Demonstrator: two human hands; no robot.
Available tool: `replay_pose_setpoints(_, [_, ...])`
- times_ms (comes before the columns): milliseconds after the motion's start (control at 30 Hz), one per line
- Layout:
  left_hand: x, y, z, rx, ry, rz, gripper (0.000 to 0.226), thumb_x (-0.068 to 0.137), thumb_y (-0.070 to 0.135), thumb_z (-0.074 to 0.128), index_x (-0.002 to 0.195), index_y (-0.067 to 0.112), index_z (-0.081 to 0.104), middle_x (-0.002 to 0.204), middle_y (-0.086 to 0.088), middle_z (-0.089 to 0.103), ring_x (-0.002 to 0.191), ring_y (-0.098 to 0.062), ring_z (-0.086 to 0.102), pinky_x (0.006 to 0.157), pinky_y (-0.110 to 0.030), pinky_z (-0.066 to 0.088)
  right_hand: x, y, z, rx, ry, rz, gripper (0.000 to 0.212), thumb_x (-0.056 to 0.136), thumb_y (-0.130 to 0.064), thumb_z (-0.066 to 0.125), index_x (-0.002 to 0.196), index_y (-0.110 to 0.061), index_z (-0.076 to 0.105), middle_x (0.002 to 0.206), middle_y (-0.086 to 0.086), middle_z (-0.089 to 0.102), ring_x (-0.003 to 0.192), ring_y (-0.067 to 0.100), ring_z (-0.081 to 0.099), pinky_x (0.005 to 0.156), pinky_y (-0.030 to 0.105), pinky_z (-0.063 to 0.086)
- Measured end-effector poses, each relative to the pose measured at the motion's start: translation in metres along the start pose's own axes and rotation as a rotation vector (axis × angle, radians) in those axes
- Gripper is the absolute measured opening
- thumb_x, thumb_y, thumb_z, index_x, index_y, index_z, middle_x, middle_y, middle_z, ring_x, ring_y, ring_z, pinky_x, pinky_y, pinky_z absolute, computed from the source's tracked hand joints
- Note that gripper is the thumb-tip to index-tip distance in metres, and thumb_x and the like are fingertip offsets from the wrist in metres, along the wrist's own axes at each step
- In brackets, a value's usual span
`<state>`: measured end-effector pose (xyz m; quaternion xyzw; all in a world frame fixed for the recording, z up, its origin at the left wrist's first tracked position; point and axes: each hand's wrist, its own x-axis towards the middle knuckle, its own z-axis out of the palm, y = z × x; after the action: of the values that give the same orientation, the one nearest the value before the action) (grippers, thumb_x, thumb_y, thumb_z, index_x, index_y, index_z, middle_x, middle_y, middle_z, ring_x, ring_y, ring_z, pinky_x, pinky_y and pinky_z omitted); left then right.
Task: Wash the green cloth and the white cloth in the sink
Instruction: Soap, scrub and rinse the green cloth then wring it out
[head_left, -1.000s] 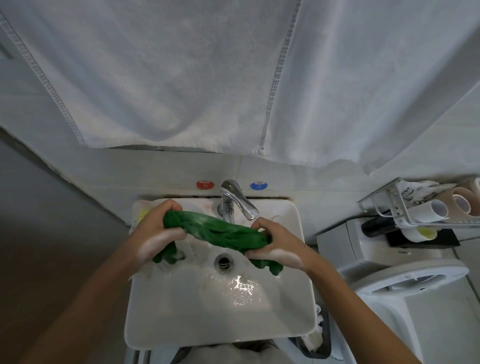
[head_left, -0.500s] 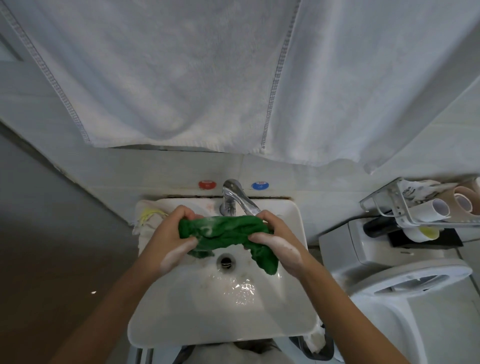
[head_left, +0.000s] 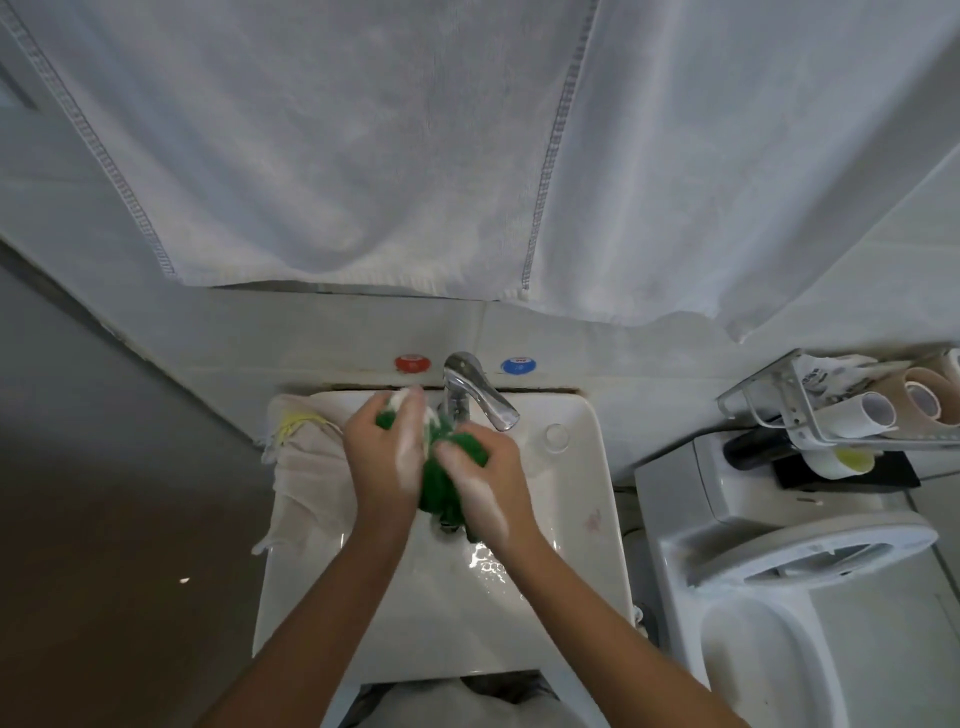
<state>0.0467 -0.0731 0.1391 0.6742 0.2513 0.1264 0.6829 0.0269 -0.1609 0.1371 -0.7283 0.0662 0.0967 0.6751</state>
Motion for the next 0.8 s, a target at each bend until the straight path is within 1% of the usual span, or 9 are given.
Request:
replay_pose_setpoints(67, [0.002, -0.004, 0.002, 0.037, 0.006, 0.079, 0.036, 0.09, 0.014, 0.056, 0.059, 0.003, 0.043, 0.054, -0.008, 0.043, 0.05, -0.013, 0.042, 0.049, -0.028, 0.036, -0.004, 0.0, 0.0, -0.03, -0.014, -0.01, 0.035, 0.09, -0.005, 0.055, 0.057, -0.015, 0.048, 0.053, -0.006, 0.047, 0.048, 0.009, 0.047, 0.048, 0.024, 0.04])
replay_pose_setpoints(200, [-0.038, -0.011, 0.01, 0.136, -0.084, 0.268, 0.035, 0.085, 0.017, 0.055, 0.053, 0.007, 0.043, 0.048, 0.004, 0.041, 0.046, -0.005, 0.036, 0.046, -0.018, 0.033, 0.03, 0.006, 0.0, 0.118, 0.202, 0.062, 0.026, 0.089, -0.021, 0.049, 0.065, -0.011, 0.048, 0.062, 0.006, 0.046, 0.062, 0.019, 0.047, 0.06, 0.035, 0.039])
replay_pose_setpoints(267, [-0.021, -0.013, 0.013, 0.144, -0.026, 0.2, 0.043, 0.089, 0.013, 0.057, 0.051, 0.015, 0.038, 0.046, 0.009, 0.037, 0.045, -0.004, 0.035, 0.047, -0.018, 0.032, 0.022, 0.009, 0.005, 0.09, 0.185, 0.094, 0.029, 0.09, -0.023, 0.048, 0.069, -0.004, 0.051, 0.065, 0.009, 0.05, 0.064, 0.02, 0.05, 0.062, 0.036, 0.042])
replay_pose_setpoints(333, [0.003, -0.016, 0.012, 0.143, -0.012, 0.138, 0.045, 0.09, 0.014, 0.056, 0.051, 0.018, 0.033, 0.045, 0.009, 0.034, 0.045, -0.004, 0.032, 0.048, -0.025, 0.031, 0.007, 0.01, 0.005, 0.028, 0.119, 0.081, 0.033, 0.096, -0.017, 0.046, 0.064, -0.008, 0.049, 0.06, 0.005, 0.048, 0.058, 0.015, 0.048, 0.057, 0.03, 0.04])
replay_pose_setpoints(400, [-0.004, -0.021, 0.008, 0.152, -0.055, 0.176, 0.041, 0.088, 0.023, 0.054, 0.052, 0.016, 0.036, 0.047, 0.007, 0.035, 0.046, -0.008, 0.034, 0.047, -0.027, 0.031, 0.008, 0.008, -0.001, -0.004, 0.096, 0.064, 0.036, 0.097, -0.012, 0.045, 0.061, -0.013, 0.045, 0.055, 0.001, 0.045, 0.054, 0.014, 0.045, 0.052, 0.026, 0.037])
replay_pose_setpoints(500, [-0.034, -0.018, 0.012, 0.137, -0.134, 0.261, 0.035, 0.086, 0.027, 0.052, 0.054, 0.014, 0.043, 0.048, 0.004, 0.042, 0.047, -0.008, 0.038, 0.047, -0.026, 0.035, 0.036, 0.005, -0.004, 0.091, 0.217, 0.098, 0.036, 0.094, -0.009, 0.046, 0.059, -0.017, 0.043, 0.056, -0.001, 0.042, 0.058, 0.016, 0.043, 0.056, 0.029, 0.036])
replay_pose_setpoints(567, [-0.014, -0.015, 0.015, 0.176, -0.099, 0.194, 0.04, 0.088, 0.022, 0.054, 0.051, 0.019, 0.041, 0.047, 0.007, 0.04, 0.048, -0.01, 0.037, 0.049, -0.028, 0.034, 0.028, 0.001, 0.001, 0.068, 0.207, 0.075, 0.035, 0.093, -0.007, 0.045, 0.06, -0.017, 0.042, 0.058, 0.0, 0.041, 0.059, 0.015, 0.042, 0.056, 0.029, 0.036])
replay_pose_setpoints(667, [0.019, -0.021, 0.013, 0.151, -0.063, 0.064, 0.044, 0.084, 0.014, 0.054, 0.044, 0.023, 0.039, 0.042, 0.007, 0.034, 0.048, -0.013, 0.032, 0.054, -0.029, 0.031, 0.005, 0.001, 0.002, -0.008, 0.085, 0.021, 0.035, 0.095, -0.004, 0.046, 0.061, -0.012, 0.047, 0.057, 0.001, 0.045, 0.052, 0.008, 0.045, 0.049, 0.023, 0.038])
replay_pose_setpoints(800, [-0.031, -0.018, 0.015, 0.138, -0.102, 0.242, 0.035, 0.085, 0.025, 0.052, 0.054, 0.01, 0.043, 0.048, -0.003, 0.042, 0.047, -0.011, 0.038, 0.047, -0.028, 0.035, 0.034, -0.003, -0.004, 0.135, 0.211, 0.132, 0.028, 0.082, -0.021, 0.051, 0.054, -0.021, 0.045, 0.056, 0.002, 0.042, 0.061, 0.02, 0.042, 0.059, 0.033, 0.036])
